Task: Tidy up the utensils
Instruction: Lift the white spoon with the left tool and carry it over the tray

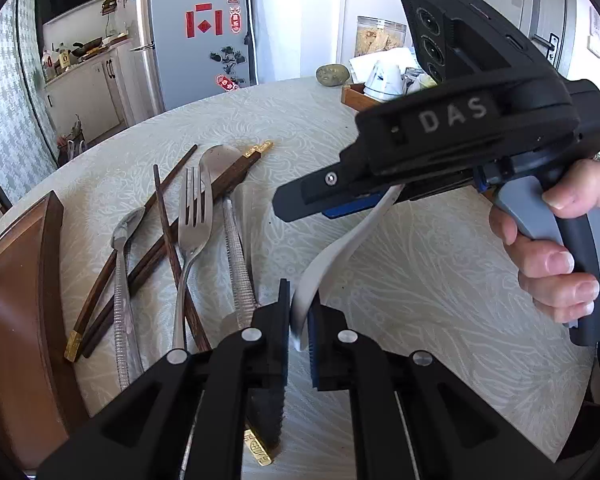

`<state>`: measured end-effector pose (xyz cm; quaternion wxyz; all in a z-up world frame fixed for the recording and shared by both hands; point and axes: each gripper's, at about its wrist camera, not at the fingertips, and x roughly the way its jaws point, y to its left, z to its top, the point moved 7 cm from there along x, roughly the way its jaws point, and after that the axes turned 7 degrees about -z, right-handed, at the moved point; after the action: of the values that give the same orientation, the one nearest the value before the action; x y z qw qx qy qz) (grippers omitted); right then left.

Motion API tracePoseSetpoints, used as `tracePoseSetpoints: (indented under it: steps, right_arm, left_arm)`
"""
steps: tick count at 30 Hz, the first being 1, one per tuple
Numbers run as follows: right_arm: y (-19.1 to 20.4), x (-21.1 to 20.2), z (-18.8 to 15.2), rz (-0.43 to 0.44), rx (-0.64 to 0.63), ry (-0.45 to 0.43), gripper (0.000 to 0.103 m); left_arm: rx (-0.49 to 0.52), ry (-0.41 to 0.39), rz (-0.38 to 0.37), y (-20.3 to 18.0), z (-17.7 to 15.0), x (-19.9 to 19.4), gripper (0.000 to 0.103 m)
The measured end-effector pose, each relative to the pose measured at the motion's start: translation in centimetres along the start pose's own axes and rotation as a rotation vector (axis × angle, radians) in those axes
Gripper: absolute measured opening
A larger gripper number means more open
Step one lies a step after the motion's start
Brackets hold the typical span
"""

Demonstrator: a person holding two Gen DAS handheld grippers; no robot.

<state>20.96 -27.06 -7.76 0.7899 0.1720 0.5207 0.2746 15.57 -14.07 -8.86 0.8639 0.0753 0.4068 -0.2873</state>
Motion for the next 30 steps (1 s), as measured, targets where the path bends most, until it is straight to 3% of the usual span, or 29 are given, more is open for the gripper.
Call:
tracePoseSetpoints:
  steps: [5, 9, 20, 30]
  right_arm:
    - [-0.1, -1.0, 0.2, -0.001, 0.009, -0.03, 0.068]
    - [-0.6, -0.7, 0.2, -0.05, -0.007, -0.031, 0.03]
    - [2.3, -1.3, 1.0, -0.029, -0.045, -0.056, 0.026]
    - [13.0, 1.4, 2.4, 0.014, -0.192, -0.05, 0.026]
  left_arm:
    - [-0.03, -0.013, 0.012, 0.8, 0.1, -0.3, 0.007]
    - [-0.034, -0.02, 0.014, 0.8, 0.2, -0.6, 0.007]
    - [-0.045, -0.058, 0.006, 1.4, 0.1, -2.8, 0.007]
    - [-0.11, -0.148, 0.101, 7.2, -1.5, -10.6, 0.007]
